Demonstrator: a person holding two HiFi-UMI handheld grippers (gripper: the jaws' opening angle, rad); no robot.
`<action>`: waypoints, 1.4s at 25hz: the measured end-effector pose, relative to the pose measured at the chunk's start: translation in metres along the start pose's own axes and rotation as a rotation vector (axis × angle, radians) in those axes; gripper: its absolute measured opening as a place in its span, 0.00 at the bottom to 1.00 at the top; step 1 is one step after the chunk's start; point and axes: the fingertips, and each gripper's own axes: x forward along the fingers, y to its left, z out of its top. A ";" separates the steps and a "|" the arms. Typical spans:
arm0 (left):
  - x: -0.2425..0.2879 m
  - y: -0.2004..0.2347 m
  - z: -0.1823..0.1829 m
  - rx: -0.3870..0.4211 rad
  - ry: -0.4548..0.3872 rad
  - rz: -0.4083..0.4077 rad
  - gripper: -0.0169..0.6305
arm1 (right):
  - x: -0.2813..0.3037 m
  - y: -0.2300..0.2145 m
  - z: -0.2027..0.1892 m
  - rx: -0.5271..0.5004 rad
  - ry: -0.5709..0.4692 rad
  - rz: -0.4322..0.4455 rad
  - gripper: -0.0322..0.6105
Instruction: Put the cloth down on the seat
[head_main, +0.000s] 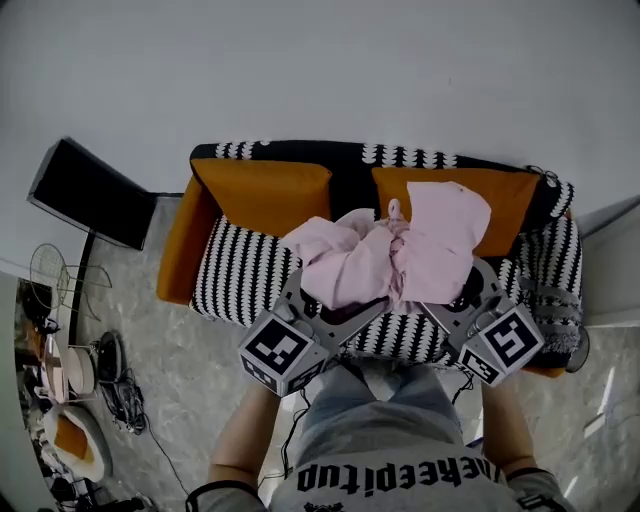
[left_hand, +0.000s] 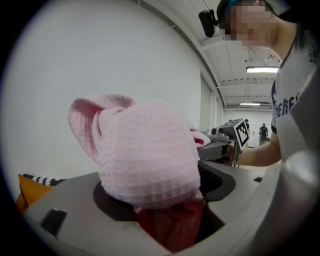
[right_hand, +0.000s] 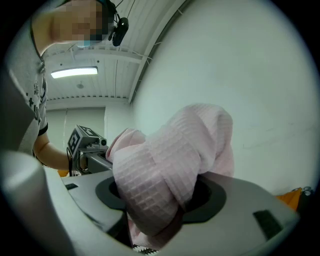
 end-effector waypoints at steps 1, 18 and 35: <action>-0.002 0.005 0.000 0.001 0.003 -0.017 0.61 | 0.004 0.002 0.001 0.005 0.003 -0.017 0.46; -0.035 0.076 -0.028 0.026 0.058 -0.258 0.61 | 0.070 0.034 -0.017 0.075 0.038 -0.256 0.46; -0.030 0.091 -0.080 0.016 0.131 -0.384 0.61 | 0.088 0.041 -0.070 0.154 0.103 -0.368 0.46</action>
